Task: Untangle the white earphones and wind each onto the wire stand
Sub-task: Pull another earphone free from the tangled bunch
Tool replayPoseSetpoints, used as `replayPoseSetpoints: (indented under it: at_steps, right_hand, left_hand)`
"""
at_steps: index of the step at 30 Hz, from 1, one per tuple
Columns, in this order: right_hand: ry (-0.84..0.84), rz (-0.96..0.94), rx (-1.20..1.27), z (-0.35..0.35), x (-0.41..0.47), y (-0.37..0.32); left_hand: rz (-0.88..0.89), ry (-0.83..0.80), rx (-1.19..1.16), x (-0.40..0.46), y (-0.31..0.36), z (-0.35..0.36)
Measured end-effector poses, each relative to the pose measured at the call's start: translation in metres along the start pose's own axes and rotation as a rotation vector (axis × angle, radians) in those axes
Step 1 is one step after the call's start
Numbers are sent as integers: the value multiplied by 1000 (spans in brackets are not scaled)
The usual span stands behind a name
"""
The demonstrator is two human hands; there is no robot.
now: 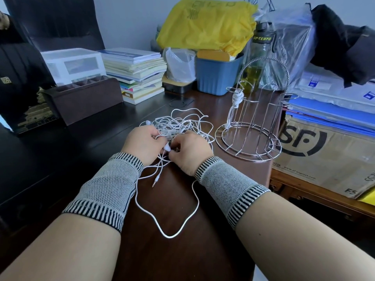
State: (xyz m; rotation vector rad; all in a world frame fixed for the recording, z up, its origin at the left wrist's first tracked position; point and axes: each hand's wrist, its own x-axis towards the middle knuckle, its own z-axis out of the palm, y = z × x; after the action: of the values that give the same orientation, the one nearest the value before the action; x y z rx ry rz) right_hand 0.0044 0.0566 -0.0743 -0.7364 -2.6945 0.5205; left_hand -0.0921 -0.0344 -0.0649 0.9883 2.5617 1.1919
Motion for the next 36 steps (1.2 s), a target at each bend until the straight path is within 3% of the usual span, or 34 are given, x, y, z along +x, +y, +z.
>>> replayPoseSetpoints:
  at_steps: [7,13,17,24,27,32,36]
  right_hand:
    - [28,-16,-33,1,-1,1]
    - [225,-6,132,2,-1,3]
    - [230,-10,245,0,-3,1]
    - [237,-75,412,-2,-6,0]
    - [281,13,485,-3,-4,4]
    - [462,245,790,-10,1,18]
    - [548,345,1017,-15,-1,29]
  left_hand:
    - [13,-32,-37,-1,2,-1]
    - [-56,-19,-404,-1,2,2]
    - [-130,-16,-568,1,-1,2]
    - [-30,-48,-438,1,-1,5]
    - [-35,-48,-475,2,-1,5]
    - [-68,288,-171,7,-10,-6]
    - [-115,369,-124,9,-12,-9]
